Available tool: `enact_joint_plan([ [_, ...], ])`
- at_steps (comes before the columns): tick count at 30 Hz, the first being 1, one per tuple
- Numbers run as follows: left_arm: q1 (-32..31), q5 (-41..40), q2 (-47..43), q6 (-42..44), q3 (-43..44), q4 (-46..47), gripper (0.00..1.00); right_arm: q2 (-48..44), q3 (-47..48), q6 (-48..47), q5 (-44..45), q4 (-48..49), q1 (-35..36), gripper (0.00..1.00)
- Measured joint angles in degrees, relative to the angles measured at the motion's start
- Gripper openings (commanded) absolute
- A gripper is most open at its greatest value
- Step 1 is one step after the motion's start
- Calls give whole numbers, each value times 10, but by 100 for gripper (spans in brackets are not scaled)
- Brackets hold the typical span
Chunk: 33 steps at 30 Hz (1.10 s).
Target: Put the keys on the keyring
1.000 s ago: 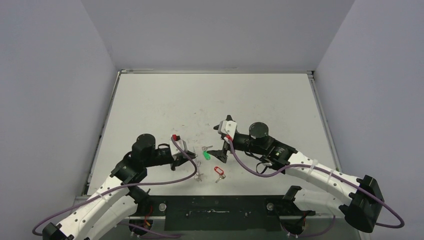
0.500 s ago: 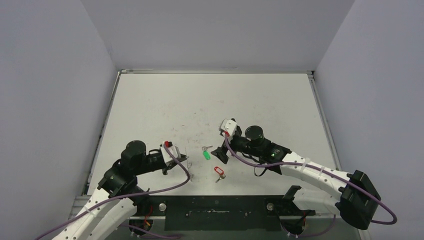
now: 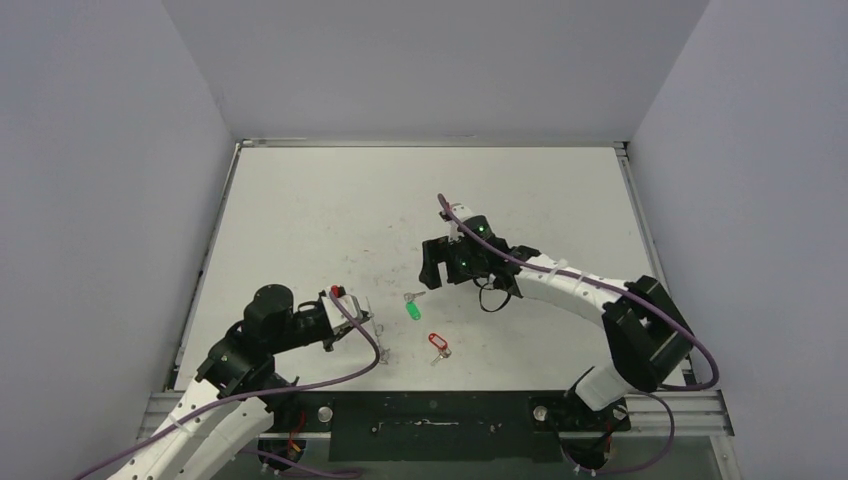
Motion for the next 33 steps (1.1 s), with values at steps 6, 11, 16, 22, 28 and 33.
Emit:
enact_joint_plan([
  [6,0,1,7,3,0,0,0,95,29,67,-16,-40,17,61],
  [11,0,8,21,4,0,8,0,139,72,93,-21,-58,38,56],
  [16,1,18,24,4,0,10,0,167,101,106,-23,-58,51,53],
  [22,1,19,23,4,0,9,0,193,114,116,-24,-64,58,29],
  [28,1,19,23,5,0,9,0,212,115,126,-27,-64,61,24],
  [33,1,21,24,7,0,9,0,212,115,133,-29,-60,65,8],
])
